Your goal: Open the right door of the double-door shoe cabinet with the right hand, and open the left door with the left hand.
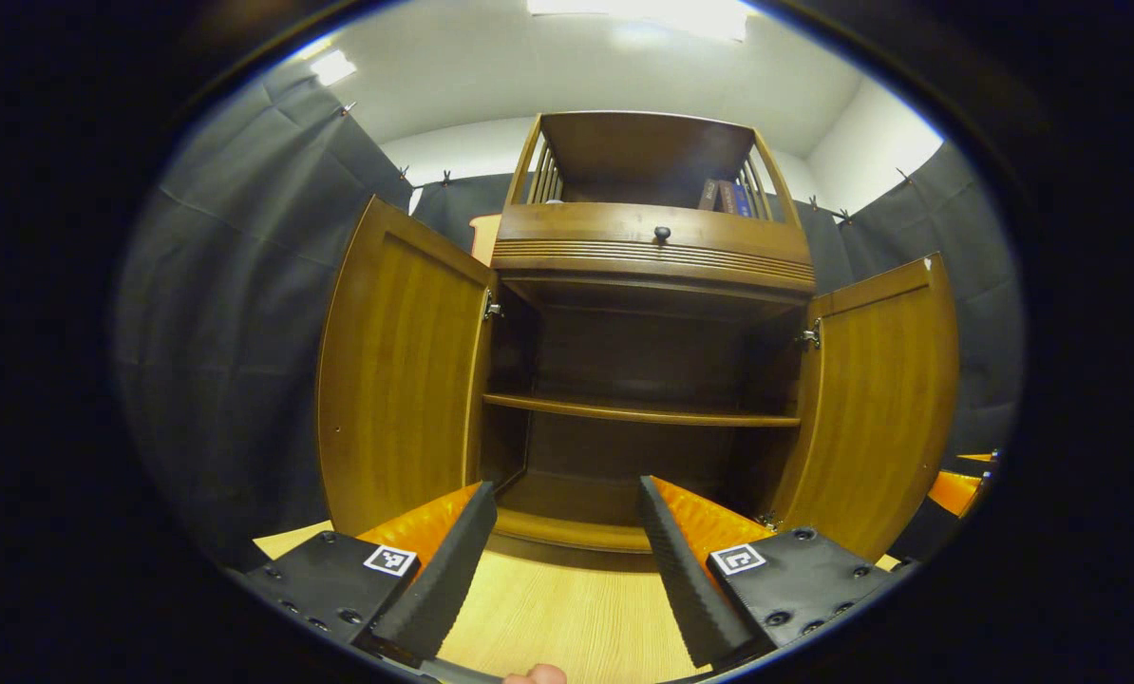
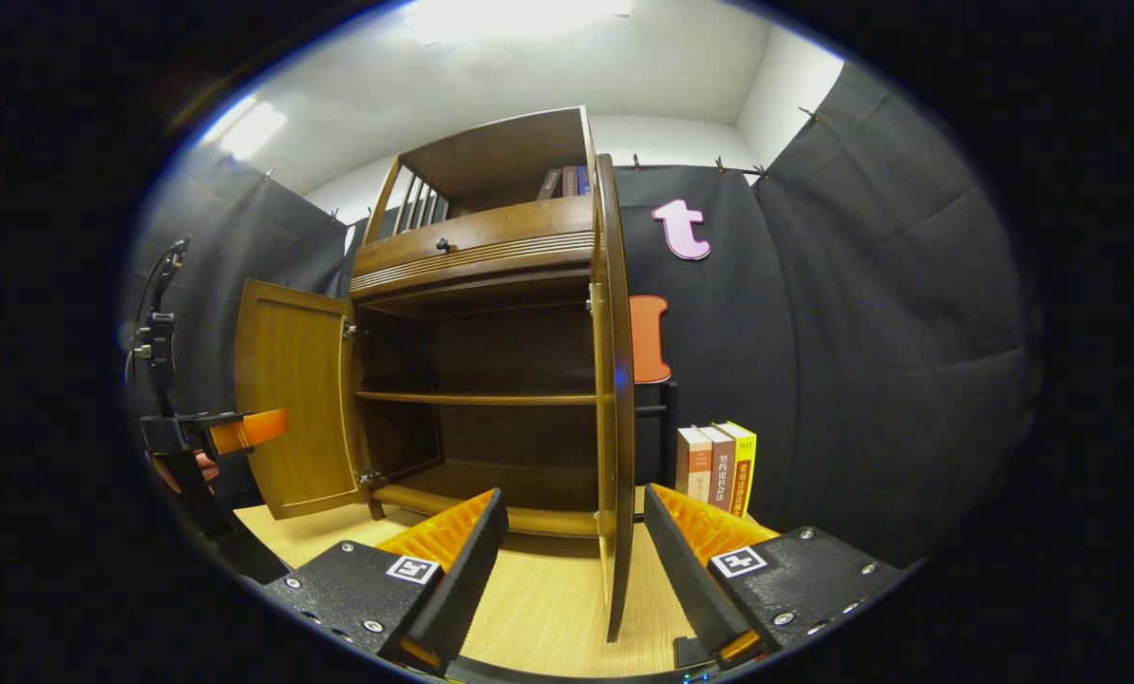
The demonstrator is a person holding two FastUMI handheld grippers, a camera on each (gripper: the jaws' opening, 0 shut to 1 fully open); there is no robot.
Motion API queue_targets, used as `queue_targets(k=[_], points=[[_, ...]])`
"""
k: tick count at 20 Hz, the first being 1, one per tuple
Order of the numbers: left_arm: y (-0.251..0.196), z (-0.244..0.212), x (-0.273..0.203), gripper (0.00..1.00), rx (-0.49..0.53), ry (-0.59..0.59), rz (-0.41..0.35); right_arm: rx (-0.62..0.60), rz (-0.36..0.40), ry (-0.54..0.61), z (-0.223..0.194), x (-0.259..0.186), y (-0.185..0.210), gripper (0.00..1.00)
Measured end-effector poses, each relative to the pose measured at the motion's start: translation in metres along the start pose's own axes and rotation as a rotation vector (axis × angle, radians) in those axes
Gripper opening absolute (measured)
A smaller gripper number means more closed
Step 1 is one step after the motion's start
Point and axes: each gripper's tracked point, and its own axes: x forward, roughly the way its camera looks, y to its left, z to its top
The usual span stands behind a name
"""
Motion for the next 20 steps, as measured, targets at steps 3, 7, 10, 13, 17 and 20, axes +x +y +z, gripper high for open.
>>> queue_targets(k=[3,7,10,13,17,20], points=[[-0.008,0.005,-0.003,0.94,0.016,-0.012,-0.002,-0.011,0.018,-0.010,0.004,-0.002,0.000,0.91],[-0.022,0.012,-0.003,0.94,0.029,-0.027,-0.006,-0.007,0.038,-0.010,0.004,-0.008,-0.003,0.89],[-0.031,0.016,-0.006,0.94,0.034,-0.039,-0.009,-0.006,0.036,-0.018,0.010,-0.007,-0.008,0.92],[-0.040,0.018,-0.007,0.97,0.047,-0.035,-0.022,0.016,0.031,-0.014,0.011,-0.006,-0.011,0.89],[-0.047,0.019,-0.009,0.94,0.043,-0.038,-0.038,0.011,0.013,-0.011,0.010,-0.007,-0.017,0.89],[-0.047,0.016,-0.007,0.94,0.030,-0.026,-0.034,0.002,0.015,-0.007,0.011,-0.008,-0.017,0.89]])
